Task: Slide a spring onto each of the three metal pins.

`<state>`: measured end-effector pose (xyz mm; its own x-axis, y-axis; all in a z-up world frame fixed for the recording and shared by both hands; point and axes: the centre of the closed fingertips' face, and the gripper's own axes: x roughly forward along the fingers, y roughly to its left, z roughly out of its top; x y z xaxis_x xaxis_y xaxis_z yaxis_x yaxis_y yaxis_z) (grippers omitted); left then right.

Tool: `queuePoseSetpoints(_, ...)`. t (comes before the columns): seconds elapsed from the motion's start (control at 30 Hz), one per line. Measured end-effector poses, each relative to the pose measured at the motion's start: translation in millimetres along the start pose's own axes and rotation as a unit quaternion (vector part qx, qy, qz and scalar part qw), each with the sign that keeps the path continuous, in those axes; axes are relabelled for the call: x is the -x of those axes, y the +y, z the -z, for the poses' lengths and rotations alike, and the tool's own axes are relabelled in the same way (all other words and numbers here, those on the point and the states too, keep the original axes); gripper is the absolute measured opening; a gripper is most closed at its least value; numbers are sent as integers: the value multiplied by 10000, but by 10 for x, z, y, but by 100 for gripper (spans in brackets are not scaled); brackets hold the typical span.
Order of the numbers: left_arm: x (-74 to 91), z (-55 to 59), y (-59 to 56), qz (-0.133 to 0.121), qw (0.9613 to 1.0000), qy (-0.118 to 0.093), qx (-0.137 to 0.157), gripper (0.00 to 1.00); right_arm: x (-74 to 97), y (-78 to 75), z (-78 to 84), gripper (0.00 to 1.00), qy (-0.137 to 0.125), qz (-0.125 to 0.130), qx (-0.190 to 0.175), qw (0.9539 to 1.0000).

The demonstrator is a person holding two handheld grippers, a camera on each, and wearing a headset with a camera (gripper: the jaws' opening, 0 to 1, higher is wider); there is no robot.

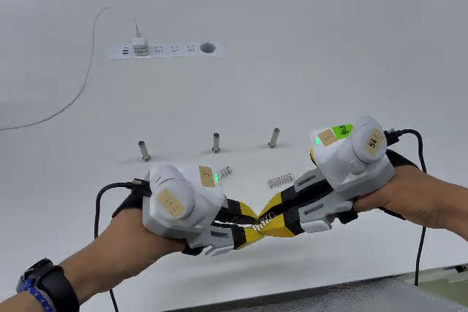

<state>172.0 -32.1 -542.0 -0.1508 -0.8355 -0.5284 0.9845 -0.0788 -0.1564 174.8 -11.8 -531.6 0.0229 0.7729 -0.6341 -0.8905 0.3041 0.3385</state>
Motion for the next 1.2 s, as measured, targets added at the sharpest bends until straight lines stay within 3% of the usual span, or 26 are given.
queuePoseSetpoints(0.37, 117, 146, 49, -319, 9992, -26, 259, 15, -56, -1, -63, 12, 28, -21, 40, 10000)
queuePoseSetpoints(0.6, 215, 269, 132, -580, 9964, -112, 603, 18, -69, -33, -88, 12, -29, 19, 21, 10000)
queuePoseSetpoints(1.2, 458, 476, 402, -1305, 9861, -163, 1019, 23, -90, -372, 43, 12, 257, 612, -185, 9976)
